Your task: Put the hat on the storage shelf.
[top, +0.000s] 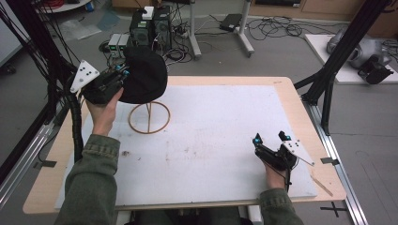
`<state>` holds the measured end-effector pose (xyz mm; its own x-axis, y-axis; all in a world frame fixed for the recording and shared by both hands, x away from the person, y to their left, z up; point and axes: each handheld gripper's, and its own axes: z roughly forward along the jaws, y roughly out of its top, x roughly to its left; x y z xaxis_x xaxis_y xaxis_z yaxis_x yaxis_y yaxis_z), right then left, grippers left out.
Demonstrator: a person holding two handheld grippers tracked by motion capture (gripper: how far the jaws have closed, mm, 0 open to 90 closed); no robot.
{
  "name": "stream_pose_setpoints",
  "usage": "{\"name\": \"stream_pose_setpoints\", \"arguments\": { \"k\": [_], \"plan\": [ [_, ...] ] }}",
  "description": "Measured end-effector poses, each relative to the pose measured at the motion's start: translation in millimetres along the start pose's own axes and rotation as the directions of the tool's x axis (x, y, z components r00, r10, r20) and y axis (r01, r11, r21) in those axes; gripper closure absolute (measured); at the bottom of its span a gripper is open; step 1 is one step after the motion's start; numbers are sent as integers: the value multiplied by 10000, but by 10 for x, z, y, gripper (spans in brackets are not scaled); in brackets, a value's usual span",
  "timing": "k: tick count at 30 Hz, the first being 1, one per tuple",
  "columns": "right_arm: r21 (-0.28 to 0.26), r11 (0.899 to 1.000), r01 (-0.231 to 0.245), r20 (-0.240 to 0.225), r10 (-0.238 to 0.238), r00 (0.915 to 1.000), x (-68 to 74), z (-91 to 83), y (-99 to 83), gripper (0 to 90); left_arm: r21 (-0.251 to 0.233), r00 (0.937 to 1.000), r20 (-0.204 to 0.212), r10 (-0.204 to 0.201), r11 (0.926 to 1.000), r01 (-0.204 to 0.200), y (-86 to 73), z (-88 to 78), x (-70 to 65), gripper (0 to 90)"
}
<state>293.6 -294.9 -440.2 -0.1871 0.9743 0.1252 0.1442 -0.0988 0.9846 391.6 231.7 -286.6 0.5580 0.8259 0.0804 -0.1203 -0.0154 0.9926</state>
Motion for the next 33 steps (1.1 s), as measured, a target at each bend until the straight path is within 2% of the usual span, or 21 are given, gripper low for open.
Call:
{"name": "stream_pose_setpoints", "arguments": {
  "k": [7,12,15,16,21,24,25,26,29,31,33],
  "plan": [
    [-31,10000,34,-8,-34,10000,-2,-2,3,65,3,10000,63,-23,10000,23,-5,-8,0,869],
    [-3,10000,-5,-34,5,10000,13,-5,4,65,15,9998,-2,-182,9998,182,-9,-6,12,857],
    [5,10000,58,-57,-58,10000,11,-6,4,65,-100,9996,59,-258,9996,259,-5,-9,14,804],
    [10,10000,13,-30,-13,10000,13,-5,4,65,-128,9997,21,-234,9996,234,4,-14,12,754],
    [-5,10000,43,-52,-43,10000,12,-6,4,65,-165,9992,-169,-360,9992,357,12,-31,26,704],
    [-21,10000,42,-49,-43,10000,12,-6,4,65,-304,9984,-288,-493,9984,484,24,-49,42,593],
    [-21,10000,42,-49,-43,10000,12,-6,4,65,-367,9983,-264,-518,9980,508,30,-55,45,593],
    [-15,10000,25,-52,-25,10000,13,-7,5,65,-408,9983,-301,-503,9980,491,35,-61,44,554],
    [-79,9999,96,-32,-96,9999,6,-3,6,65,-433,9976,-559,-418,9983,395,48,-68,36,361],
    [-52,9999,143,-35,-143,9999,10,-8,7,65,-371,9959,-697,-582,9978,557,42,-69,48,190],
    [-42,9999,110,-33,-110,9999,18,-11,7,65,-287,9949,-788,-635,9977,614,39,-78,60,179]
  ]
}}
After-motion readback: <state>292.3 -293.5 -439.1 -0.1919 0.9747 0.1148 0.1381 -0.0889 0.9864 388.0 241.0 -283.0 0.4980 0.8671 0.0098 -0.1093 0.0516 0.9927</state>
